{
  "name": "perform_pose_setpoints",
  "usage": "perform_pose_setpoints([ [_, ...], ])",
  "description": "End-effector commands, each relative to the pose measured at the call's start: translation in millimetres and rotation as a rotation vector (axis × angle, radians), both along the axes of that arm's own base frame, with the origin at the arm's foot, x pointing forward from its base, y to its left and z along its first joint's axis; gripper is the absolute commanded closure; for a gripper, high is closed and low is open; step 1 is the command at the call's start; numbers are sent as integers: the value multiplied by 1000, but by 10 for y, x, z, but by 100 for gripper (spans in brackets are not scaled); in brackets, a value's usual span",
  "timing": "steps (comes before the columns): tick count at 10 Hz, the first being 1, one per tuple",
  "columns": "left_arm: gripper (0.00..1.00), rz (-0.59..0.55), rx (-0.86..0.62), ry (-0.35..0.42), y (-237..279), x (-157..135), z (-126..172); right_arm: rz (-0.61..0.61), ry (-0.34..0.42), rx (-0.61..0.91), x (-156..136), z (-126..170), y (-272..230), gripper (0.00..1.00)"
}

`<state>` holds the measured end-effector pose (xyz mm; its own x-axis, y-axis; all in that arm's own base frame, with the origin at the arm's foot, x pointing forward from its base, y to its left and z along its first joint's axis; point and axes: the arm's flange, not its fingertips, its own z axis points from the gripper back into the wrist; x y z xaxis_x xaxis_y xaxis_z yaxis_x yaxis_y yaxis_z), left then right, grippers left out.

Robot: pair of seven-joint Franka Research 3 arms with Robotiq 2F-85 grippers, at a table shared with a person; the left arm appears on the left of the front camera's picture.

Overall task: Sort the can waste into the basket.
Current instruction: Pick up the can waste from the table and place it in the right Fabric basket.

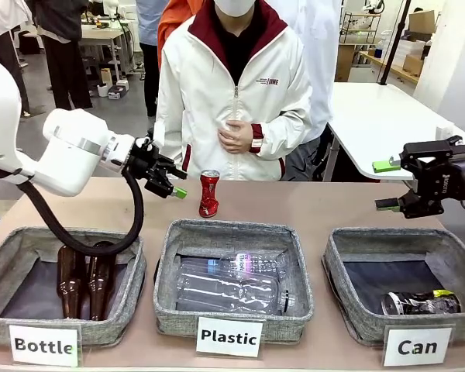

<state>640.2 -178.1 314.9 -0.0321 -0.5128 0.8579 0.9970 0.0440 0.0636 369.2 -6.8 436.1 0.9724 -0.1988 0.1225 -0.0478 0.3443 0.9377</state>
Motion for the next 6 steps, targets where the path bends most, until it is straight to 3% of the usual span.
perform_pose_setpoints([
  [1,0,46,-64,86,-113,133,5,11,-10,-6,-7,0,-11,0],
  [6,0,63,-104,220,-325,238,-237,11,-10,-6,-7,0,-11,0],
])
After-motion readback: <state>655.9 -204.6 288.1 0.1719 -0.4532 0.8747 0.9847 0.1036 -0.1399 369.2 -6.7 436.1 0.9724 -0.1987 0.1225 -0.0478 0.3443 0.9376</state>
